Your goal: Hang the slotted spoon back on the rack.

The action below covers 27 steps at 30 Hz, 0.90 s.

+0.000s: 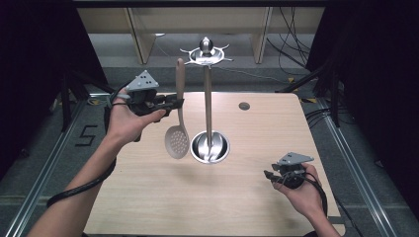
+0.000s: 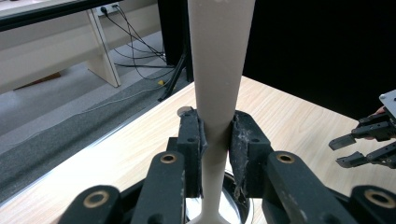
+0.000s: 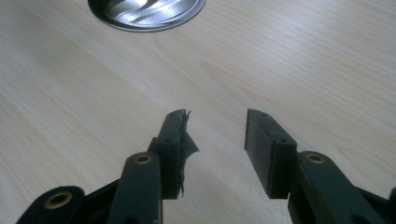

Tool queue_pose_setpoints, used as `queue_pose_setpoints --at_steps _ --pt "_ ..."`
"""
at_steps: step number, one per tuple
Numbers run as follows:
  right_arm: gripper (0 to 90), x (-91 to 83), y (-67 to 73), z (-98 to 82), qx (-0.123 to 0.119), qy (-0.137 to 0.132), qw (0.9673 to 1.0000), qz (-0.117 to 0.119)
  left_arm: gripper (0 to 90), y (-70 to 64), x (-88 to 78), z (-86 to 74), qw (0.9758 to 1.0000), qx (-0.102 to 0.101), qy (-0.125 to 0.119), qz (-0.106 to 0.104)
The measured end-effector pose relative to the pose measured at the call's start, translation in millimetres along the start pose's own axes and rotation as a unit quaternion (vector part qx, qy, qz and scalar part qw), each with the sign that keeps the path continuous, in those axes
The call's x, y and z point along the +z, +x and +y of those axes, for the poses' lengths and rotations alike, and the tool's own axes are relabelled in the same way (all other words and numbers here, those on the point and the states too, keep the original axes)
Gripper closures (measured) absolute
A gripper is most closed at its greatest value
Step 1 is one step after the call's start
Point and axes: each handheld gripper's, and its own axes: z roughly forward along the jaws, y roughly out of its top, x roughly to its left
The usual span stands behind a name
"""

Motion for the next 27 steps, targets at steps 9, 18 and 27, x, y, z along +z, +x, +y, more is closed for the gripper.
queue_pose_setpoints --at_steps 9,18,27 --pt "59.5 0.2 -0.3 -0.1 0.0 0.0 1.0 0.001 74.3 1.2 4.3 1.8 1.0 0.001 0.006 -0.002" --pt "59.4 0.5 -1.1 -0.1 -0.003 0.001 1.0 0.0 74.3 1.3 8.8 3.8 1.0 0.001 0.006 -0.003" --pt "59.4 0.7 -0.8 -0.4 -0.002 0.0 1.0 -0.001 74.3 1.6 12.5 5.8 0.9999 0.001 0.011 -0.005"
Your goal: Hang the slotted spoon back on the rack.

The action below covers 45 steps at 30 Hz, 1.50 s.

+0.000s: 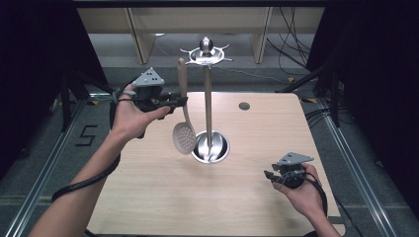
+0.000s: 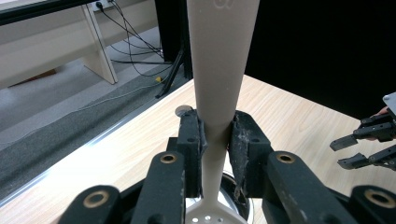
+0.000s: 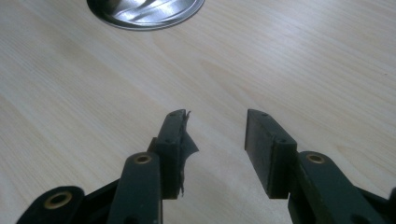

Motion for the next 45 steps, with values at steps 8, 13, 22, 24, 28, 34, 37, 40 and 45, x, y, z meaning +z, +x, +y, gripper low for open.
queue_pose_setpoints --at_steps 8,13,22,24,28,34,37,40,45 --pt "59.4 -0.9 0.4 0.3 0.005 0.003 1.0 0.0 74.3 0.3 6.5 -1.4 0.9999 -0.002 0.011 -0.002" --pt "59.4 -0.9 0.4 0.1 0.005 0.003 1.0 0.0 74.3 -0.9 9.2 -1.6 0.9999 -0.003 0.01 -0.004" --pt "59.1 -0.1 0.1 -0.1 0.001 0.001 1.0 0.0 73.8 -2.1 9.8 -6.1 0.9999 -0.013 -0.003 -0.005" --pt "58.9 -0.1 0.3 -0.2 0.003 0.001 1.0 0.0 72.9 -3.0 8.1 -8.1 0.9999 -0.014 -0.01 -0.002" --pt "58.8 -0.3 -0.3 0.0 -0.001 0.001 1.0 0.0 67.4 -3.9 2.5 -12.3 0.9994 -0.015 -0.029 0.008" --pt "58.7 -0.4 -0.3 0.1 -0.003 0.002 1.0 -0.002 59.8 -2.6 -12.5 -24.7 0.9982 -0.019 -0.051 0.027" --pt "58.6 -0.2 -0.5 0.1 -0.007 0.002 1.0 -0.003 56.2 -2.4 -19.4 -32.0 0.9975 -0.018 -0.059 0.034" --pt "58.5 -0.1 -0.3 0.1 -0.006 0.002 1.0 -0.002 51.3 -1.9 -25.6 -41.4 0.997 -0.01 -0.062 0.045" --pt "58.4 -0.1 0.2 -0.1 -0.004 0.002 1.0 -0.002 42.9 -1.6 -33.0 -57.2 0.9955 -0.012 -0.068 0.064"
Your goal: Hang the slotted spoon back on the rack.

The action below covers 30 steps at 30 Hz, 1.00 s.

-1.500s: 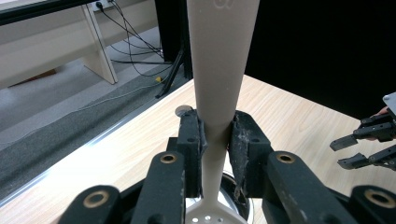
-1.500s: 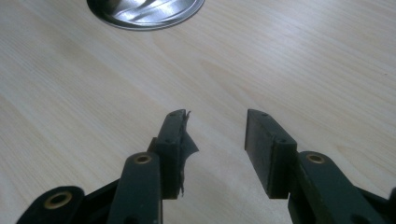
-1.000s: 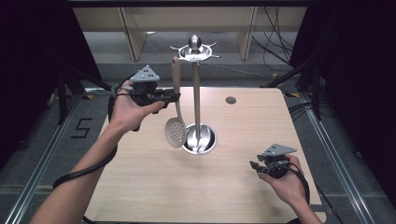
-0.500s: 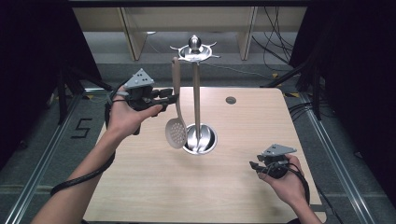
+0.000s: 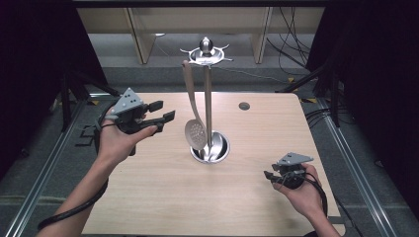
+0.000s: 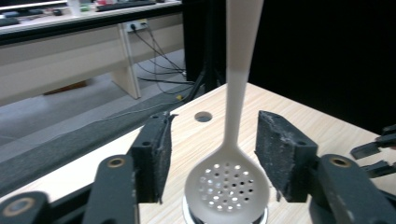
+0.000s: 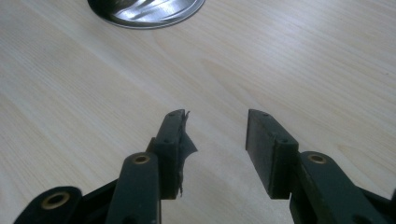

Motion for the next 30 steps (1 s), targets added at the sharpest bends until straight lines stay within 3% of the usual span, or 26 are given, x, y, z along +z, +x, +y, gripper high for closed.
queue_pose_setpoints --at_steps 6,15,20,25,26,27,30 --pt "58.4 0.0 -0.1 0.0 -0.001 0.0 1.0 0.0 37.9 3.5 -14.0 -23.0 0.9998 0.004 0.001 0.021" --pt "58.3 0.0 -0.1 0.3 -0.003 0.003 1.0 0.0 36.4 2.9 -24.1 -61.3 0.9992 -0.013 0.015 0.036" --pt "58.1 -0.1 -0.1 0.1 -0.003 0.004 1.0 0.0 36.4 0.5 -24.9 -89.8 0.9987 -0.019 0.024 0.042" --pt "58.0 -0.1 0.7 0.3 0.001 0.005 1.0 0.003 36.4 -1.5 -24.6 -129.3 0.9979 -0.022 0.043 0.043" --pt "58.0 -0.1 0.5 0.2 0.001 0.006 1.0 0.002 36.3 -2.3 -24.8 -138.0 0.9974 -0.031 0.047 0.045" --pt "57.9 0.1 -1.6 0.4 -0.013 0.005 0.9999 0.001 36.3 -1.1 -24.4 -145.7 0.9975 -0.027 0.048 0.043" --pt "57.9 0.4 -1.4 0.4 -0.009 0.006 0.9999 0.004 36.2 -0.5 -27.6 -161.8 0.9964 -0.033 0.058 0.052"
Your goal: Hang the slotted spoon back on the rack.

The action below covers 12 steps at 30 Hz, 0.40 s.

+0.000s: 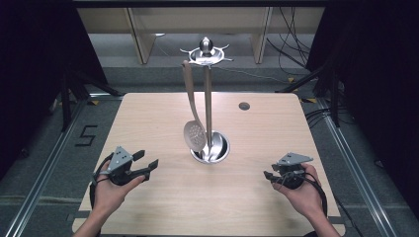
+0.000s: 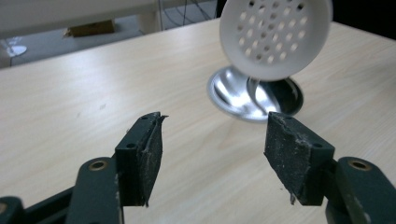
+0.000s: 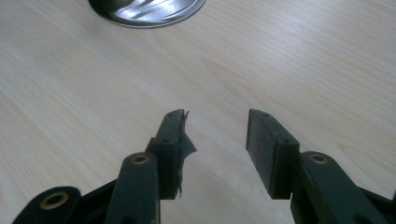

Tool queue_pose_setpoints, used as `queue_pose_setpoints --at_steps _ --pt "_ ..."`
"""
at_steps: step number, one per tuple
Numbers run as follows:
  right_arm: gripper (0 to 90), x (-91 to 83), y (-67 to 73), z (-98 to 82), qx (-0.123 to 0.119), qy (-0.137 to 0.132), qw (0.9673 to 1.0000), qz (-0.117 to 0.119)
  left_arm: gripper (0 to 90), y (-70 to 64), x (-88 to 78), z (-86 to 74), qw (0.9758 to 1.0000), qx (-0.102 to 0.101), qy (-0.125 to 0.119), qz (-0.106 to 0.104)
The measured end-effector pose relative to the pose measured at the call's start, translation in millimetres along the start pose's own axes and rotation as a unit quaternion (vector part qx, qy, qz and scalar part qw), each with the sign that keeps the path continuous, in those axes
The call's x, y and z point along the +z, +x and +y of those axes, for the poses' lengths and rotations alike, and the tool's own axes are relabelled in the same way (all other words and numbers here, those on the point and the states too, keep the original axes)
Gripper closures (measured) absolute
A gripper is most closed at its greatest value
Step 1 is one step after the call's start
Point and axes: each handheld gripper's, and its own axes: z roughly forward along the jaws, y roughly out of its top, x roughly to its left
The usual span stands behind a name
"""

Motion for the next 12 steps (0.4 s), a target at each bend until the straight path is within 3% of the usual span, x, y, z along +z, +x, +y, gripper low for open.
queue_pose_setpoints --at_steps 1,4,8,9,10,12 --pt "57.9 0.1 0.0 0.0 0.0 0.0 1.0 0.001 36.3 -1.1 -2.1 -5.8 0.9998 -0.014 0.008 0.007" --pt "57.7 -0.4 1.5 0.3 0.009 0.001 1.0 0.004 36.3 2.0 -2.1 -12.3 0.9999 -0.011 0.009 0.003" --pt "57.4 1.4 0.9 -0.2 0.003 0.001 1.0 0.005 36.4 0.7 -3.4 -11.7 0.9995 -0.026 0.009 0.015" --pt "57.3 1.3 0.9 -0.3 0.003 0.001 1.0 0.005 36.4 2.0 -2.5 -11.2 0.9998 -0.017 0.003 0.01" --pt "57.1 0.8 0.7 -0.3 0.003 0.003 1.0 0.006 36.4 0.5 -3.3 -11.5 0.9995 -0.026 0.008 0.016" --pt "57.0 0.4 1.2 0.0 0.012 0.004 0.9999 0.006 36.5 3.4 -1.5 -11.8 0.9999 -0.012 0.004 0.008"
